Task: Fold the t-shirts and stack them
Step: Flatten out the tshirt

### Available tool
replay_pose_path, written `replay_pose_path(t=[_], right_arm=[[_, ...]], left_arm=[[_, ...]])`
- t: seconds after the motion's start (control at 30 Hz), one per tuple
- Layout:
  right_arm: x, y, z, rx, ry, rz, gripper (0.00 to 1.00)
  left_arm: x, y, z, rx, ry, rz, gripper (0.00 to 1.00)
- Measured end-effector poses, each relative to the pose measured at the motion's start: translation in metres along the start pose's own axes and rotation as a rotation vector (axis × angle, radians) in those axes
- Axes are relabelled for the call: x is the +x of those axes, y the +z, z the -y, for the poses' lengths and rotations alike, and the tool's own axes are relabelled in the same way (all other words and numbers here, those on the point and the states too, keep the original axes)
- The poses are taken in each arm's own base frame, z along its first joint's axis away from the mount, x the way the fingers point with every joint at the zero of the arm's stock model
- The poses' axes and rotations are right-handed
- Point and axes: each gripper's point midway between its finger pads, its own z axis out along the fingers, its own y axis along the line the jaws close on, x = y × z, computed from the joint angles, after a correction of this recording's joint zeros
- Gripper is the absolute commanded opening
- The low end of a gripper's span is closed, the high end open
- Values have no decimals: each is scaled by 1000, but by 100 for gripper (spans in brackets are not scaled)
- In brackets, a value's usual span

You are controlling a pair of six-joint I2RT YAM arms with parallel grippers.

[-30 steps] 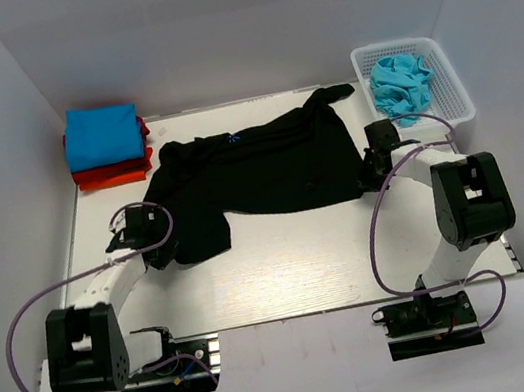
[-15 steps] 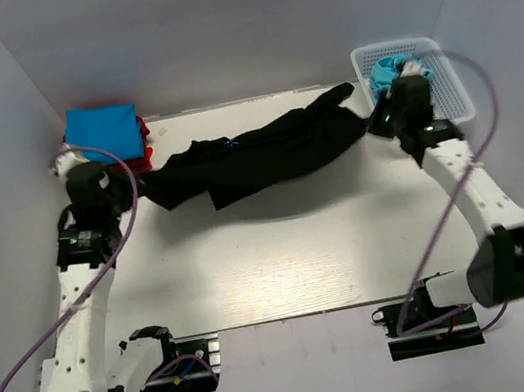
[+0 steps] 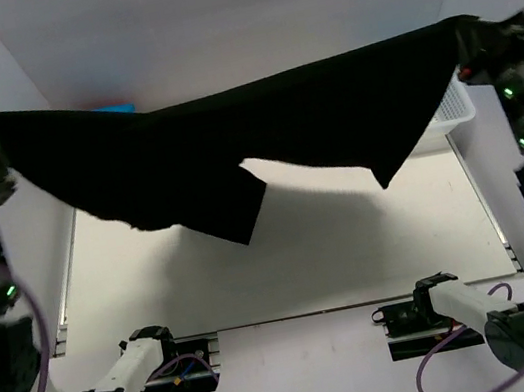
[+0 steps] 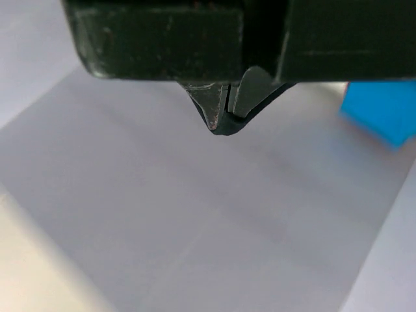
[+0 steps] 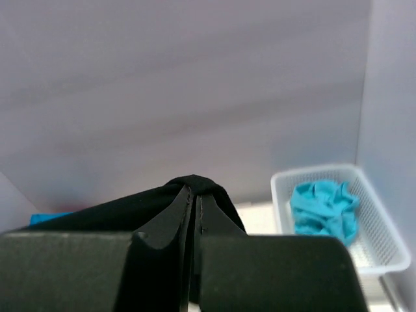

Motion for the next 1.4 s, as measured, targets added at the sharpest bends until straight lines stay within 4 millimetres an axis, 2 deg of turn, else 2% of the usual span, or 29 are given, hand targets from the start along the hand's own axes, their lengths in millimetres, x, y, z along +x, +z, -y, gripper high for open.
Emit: replay_pose_path(t=[0.1, 0.17, 0.3, 0.4, 0.47, 0.53, 0.6, 0.7, 0.77, 0.87, 0.93, 1.03, 1.13, 1.17, 1.2, 1.3, 1.4], right_arm=[[-32, -35, -5, -24, -24, 74, 0], [-54, -61, -8, -42, -30, 132, 0], [-91, -117, -14, -77, -47, 256, 0], [-105, -146, -14, -87, -56, 316, 0], [-106, -150, -13, -85, -57, 326, 0], [-103, -145, -12, -84, -58, 324, 0], [-91, -129, -10, -71, -60, 291, 0], [-61, -88, -3, -38, -67, 197, 0], [-30, -49, 3, -6, -75, 113, 0], [36, 14, 17, 42, -91, -46, 0], [89, 55, 28, 71, -104, -162, 0], [178, 102, 46, 104, -123, -339, 0], [265, 129, 65, 129, -136, -509, 0], [287, 135, 69, 134, -138, -550, 0], [311, 143, 75, 140, -140, -597, 0], [364, 167, 87, 152, -139, -684, 0], [404, 203, 96, 149, -128, -730, 0]], left_arm=[[-62, -33, 29, 94, -3, 141, 0], [-91, -55, 39, 142, 1, 220, 0], [-123, -90, 51, 219, 27, 318, 0], [-134, -101, 63, 282, 58, 352, 0], [-134, -98, 67, 297, 77, 358, 0], [-132, -87, 70, 299, 95, 358, 0], [-125, -67, 73, 299, 113, 345, 0], [-98, -18, 73, 272, 148, 287, 0], [-65, 27, 69, 243, 176, 225, 0], [12, 104, 45, 170, 230, 81, 0], [86, 155, 11, 98, 277, -57, 0], [212, 209, -56, -13, 338, -284, 0], [321, 227, -125, -114, 387, -492, 0], [351, 230, -144, -142, 400, -548, 0], [377, 232, -162, -166, 411, -595, 0], [442, 238, -204, -214, 431, -693, 0], [499, 247, -239, -242, 435, -759, 0]])
